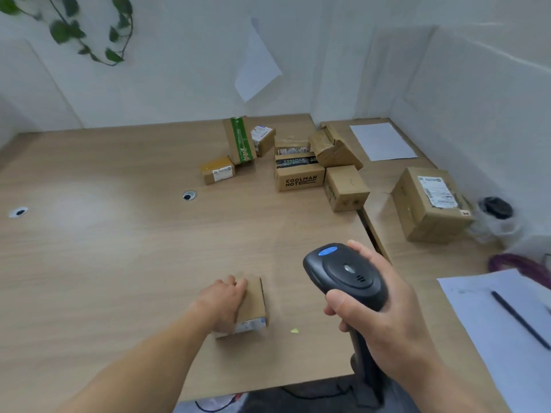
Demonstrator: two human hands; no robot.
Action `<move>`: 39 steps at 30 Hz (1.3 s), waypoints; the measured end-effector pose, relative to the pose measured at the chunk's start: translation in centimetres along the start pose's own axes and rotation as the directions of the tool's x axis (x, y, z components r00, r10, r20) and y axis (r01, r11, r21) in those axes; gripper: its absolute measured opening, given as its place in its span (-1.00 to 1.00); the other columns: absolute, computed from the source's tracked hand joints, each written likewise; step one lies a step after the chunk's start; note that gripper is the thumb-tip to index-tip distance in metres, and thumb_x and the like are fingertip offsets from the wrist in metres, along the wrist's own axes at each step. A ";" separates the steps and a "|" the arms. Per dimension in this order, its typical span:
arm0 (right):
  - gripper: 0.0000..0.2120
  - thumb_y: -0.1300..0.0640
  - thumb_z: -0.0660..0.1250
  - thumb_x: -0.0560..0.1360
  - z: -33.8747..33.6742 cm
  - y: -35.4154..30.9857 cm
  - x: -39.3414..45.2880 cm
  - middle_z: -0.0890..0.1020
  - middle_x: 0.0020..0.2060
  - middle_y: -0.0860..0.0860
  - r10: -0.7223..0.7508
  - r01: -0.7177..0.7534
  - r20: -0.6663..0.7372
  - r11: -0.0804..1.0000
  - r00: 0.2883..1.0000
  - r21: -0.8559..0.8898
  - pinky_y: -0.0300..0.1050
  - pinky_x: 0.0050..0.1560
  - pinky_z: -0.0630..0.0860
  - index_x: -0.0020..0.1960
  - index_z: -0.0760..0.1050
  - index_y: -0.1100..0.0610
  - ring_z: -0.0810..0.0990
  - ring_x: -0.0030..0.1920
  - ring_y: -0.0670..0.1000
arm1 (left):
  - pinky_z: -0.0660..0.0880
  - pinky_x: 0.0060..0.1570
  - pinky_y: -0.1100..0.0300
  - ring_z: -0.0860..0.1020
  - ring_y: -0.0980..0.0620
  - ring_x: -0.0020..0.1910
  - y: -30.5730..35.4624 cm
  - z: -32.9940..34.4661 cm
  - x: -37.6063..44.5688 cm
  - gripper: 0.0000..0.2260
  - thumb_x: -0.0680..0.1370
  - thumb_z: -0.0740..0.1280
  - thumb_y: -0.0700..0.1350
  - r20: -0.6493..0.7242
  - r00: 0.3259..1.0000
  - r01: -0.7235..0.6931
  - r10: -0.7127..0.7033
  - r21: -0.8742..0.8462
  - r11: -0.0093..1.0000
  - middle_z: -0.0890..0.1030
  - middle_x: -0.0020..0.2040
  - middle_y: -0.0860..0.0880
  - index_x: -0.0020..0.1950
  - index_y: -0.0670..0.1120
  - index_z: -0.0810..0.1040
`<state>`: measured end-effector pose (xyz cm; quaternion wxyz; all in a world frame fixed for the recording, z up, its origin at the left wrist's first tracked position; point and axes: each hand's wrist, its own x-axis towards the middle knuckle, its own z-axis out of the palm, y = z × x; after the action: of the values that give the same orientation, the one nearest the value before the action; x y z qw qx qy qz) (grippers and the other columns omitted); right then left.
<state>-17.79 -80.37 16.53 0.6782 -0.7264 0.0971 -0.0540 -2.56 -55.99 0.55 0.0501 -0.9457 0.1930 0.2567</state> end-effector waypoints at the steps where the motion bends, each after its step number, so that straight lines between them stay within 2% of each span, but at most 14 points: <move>1: -0.18 -0.17 0.57 0.13 0.2 -0.1 -0.3 0.74 -0.04 0.04 0.001 -0.001 -0.003 1.000 1.000 0.001 -0.26 -0.15 0.57 0.37 0.46 -0.16 0.72 -0.08 -0.03 | 0.53 -0.07 0.05 0.54 -0.12 0.06 -0.4 0.2 -0.5 -0.41 0.37 0.47 0.03 -0.032 0.998 0.052 -0.059 -0.177 0.983 0.44 0.15 -0.09 0.28 -0.02 0.26; 2: -0.19 -0.17 0.56 0.12 0.8 -0.3 -0.7 0.74 -0.06 0.03 0.007 -0.007 -0.005 1.000 1.000 0.005 -0.27 -0.17 0.57 0.36 0.46 -0.16 0.71 -0.12 -0.06 | 0.51 -0.15 0.09 0.56 -0.08 -0.02 -1.2 -0.1 -1.3 -0.40 0.32 0.48 0.05 -0.059 0.989 0.101 -0.136 -0.400 0.911 0.48 0.10 -0.06 0.24 0.00 0.26; 4: -0.20 -0.16 0.56 0.11 2.1 -0.4 -1.2 0.74 -0.09 0.03 0.039 -0.039 0.010 0.999 0.999 0.014 -0.24 -0.23 0.57 0.34 0.47 -0.18 0.70 -0.18 -0.07 | 0.48 -0.28 0.14 0.60 -0.05 -0.10 -1.9 -1.3 -2.5 -0.35 0.26 0.51 0.05 -0.072 0.961 0.114 -0.266 -0.774 0.623 0.58 0.05 -0.04 0.25 0.06 0.28; 5: -0.20 -0.16 0.56 0.10 3.4 -0.6 -1.4 0.74 -0.09 0.03 0.053 -0.054 0.030 0.998 0.998 0.026 -0.19 -0.27 0.58 0.33 0.47 -0.19 0.70 -0.19 -0.04 | 0.49 -0.32 0.14 0.62 -0.07 -0.13 -2.8 -2.1 -3.3 -0.32 0.24 0.51 0.04 -0.078 0.954 0.073 -0.288 -0.875 0.478 0.62 0.06 -0.05 0.28 0.10 0.29; 7: -0.23 -0.15 0.56 0.09 6.3 -0.9 -1.8 0.74 -0.08 0.02 0.063 -0.066 0.070 0.997 0.996 0.035 -0.09 -0.32 0.60 0.30 0.47 -0.19 0.72 -0.17 0.07 | 0.53 -0.33 0.05 0.68 -0.13 -0.15 -4.6 -3.8 -5.5 -0.29 0.24 0.52 -0.01 -0.109 0.952 -0.026 -0.286 -0.960 0.279 0.66 0.05 -0.06 0.33 0.16 0.32; 10: -0.29 -0.14 0.53 0.11 10.9 -2.0 -2.6 0.74 -0.11 0.02 0.040 -0.045 0.116 0.998 0.992 0.042 -0.05 -0.35 0.58 0.26 0.49 -0.18 0.70 -0.26 0.09 | 0.61 -0.20 -0.11 0.72 -0.12 -0.10 -7.9 -5.8 -9.2 -0.30 0.33 0.54 -0.13 -0.198 0.934 -0.163 -0.296 -0.977 0.138 0.67 0.08 -0.10 0.39 0.14 0.35; 13: -0.31 -0.09 0.55 0.14 15.4 -3.4 -3.4 0.73 -0.15 0.04 0.009 -0.018 0.145 0.998 0.989 0.058 -0.06 -0.37 0.55 0.26 0.50 -0.12 0.68 -0.31 0.09 | 0.62 -0.10 -0.33 0.72 -0.12 -0.07 -11.6 -6.5 -12.7 -0.31 0.34 0.55 -0.17 -0.260 0.905 -0.238 -0.336 -0.966 0.105 0.65 0.12 -0.12 0.39 0.13 0.34; 16: -0.31 -0.11 0.53 0.13 19.5 -4.7 -4.4 0.71 -0.23 0.07 -0.026 0.012 0.173 0.997 0.985 0.079 -0.03 -0.39 0.54 0.26 0.51 -0.08 0.66 -0.34 0.10 | 0.57 -0.08 -0.41 0.72 -0.15 -0.05 -14.9 -6.4 -16.0 -0.29 0.30 0.53 -0.14 -0.288 0.878 -0.280 -0.383 -0.957 0.076 0.64 0.14 -0.10 0.38 0.11 0.33; 19: -0.39 -0.10 0.52 0.14 23.3 -5.7 -5.6 0.70 -0.27 0.08 -0.062 0.043 0.204 0.994 0.977 0.099 -0.04 -0.40 0.53 0.19 0.53 -0.12 0.66 -0.35 0.10 | 0.54 -0.07 -0.41 0.71 -0.19 -0.03 -18.0 -5.6 -18.6 -0.28 0.29 0.52 -0.14 -0.301 0.851 -0.308 -0.430 -0.950 0.055 0.60 0.17 -0.11 0.39 0.08 0.32; 22: -0.50 0.05 0.51 0.24 26.4 -6.2 -6.7 0.70 -0.28 0.09 -0.084 0.062 0.232 0.993 0.969 0.103 -0.05 -0.42 0.53 0.16 0.52 -0.14 0.65 -0.36 0.10 | 0.57 -0.08 -0.37 0.71 -0.19 -0.02 -20.7 -4.7 -21.0 -0.25 0.28 0.52 -0.13 -0.304 0.825 -0.314 -0.476 -0.947 0.060 0.57 0.19 -0.12 0.41 0.07 0.30; 28: -0.43 0.05 0.52 0.23 31.2 -6.8 -8.1 0.75 -0.15 0.04 -0.103 0.077 0.306 0.993 0.947 0.095 -0.07 -0.40 0.58 0.20 0.47 -0.19 0.72 -0.27 0.14 | 0.60 -0.09 -0.32 0.71 -0.15 -0.04 -25.1 -3.8 -25.3 -0.25 0.29 0.51 -0.13 -0.300 0.788 -0.316 -0.537 -0.947 0.066 0.58 0.18 -0.10 0.42 0.06 0.29; 39: -0.47 0.09 0.50 0.24 35.4 -8.4 -8.9 0.72 -0.23 0.09 -0.166 0.103 0.476 0.982 0.864 0.155 -0.08 -0.42 0.55 0.17 0.50 -0.19 0.67 -0.35 0.11 | 0.61 -0.06 -0.33 0.72 -0.10 -0.04 -28.6 -2.1 -30.9 -0.31 0.35 0.53 -0.16 -0.282 0.661 -0.341 -0.695 -0.938 0.057 0.56 0.20 -0.11 0.39 0.12 0.31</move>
<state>-18.42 -43.46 22.69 0.7193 -0.6778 -0.1310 0.0773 -14.97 -19.61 17.83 -0.6416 -0.7432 -0.1701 -0.0843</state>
